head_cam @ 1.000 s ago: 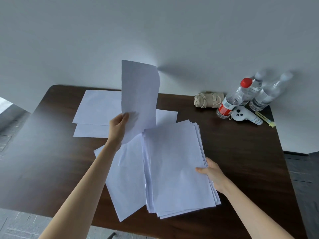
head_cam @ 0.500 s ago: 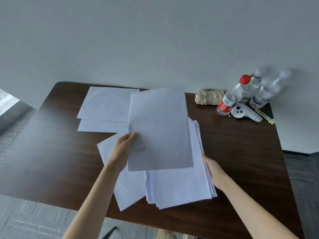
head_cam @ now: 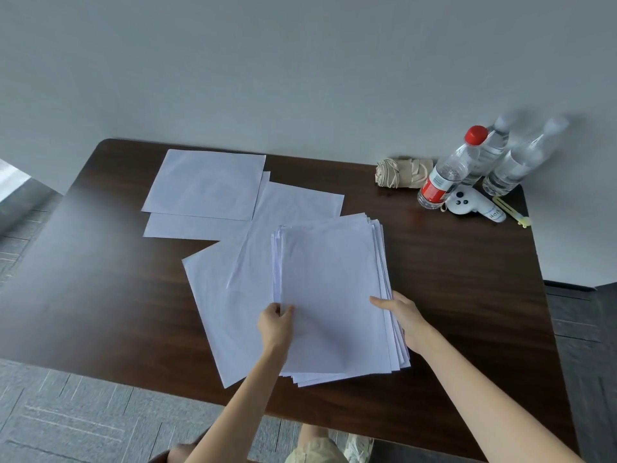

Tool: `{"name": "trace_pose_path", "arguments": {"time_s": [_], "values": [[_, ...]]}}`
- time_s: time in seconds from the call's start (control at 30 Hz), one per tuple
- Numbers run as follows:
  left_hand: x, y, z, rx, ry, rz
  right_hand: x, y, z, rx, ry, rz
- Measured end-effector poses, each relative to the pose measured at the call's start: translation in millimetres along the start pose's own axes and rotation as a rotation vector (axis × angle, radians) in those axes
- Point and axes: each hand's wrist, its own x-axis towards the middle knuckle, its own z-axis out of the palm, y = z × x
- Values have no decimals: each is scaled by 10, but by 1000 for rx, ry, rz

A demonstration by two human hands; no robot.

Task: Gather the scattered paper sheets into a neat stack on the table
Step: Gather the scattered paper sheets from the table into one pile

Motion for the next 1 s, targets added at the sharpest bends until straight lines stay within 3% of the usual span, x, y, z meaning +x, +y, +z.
{"name": "trace_pose_path", "arguments": {"time_s": [0.13,0.33,0.57,0.73,1.0], "values": [[-35,-19,25,-50,26,-40,21,105,36,-119,6,-60],[-148,26,-148,8,116,27,-98,172,10,-16,47,-119],[-262,211,-388,-66,-59,31,-254,167,-83,82,11,-131],[-241,407,-642,-169,-303,-10,-298,69,78,173,-9,-166],[349,790,-993,-80,-315,38,-141,-270,643,164,47,-201]]}}
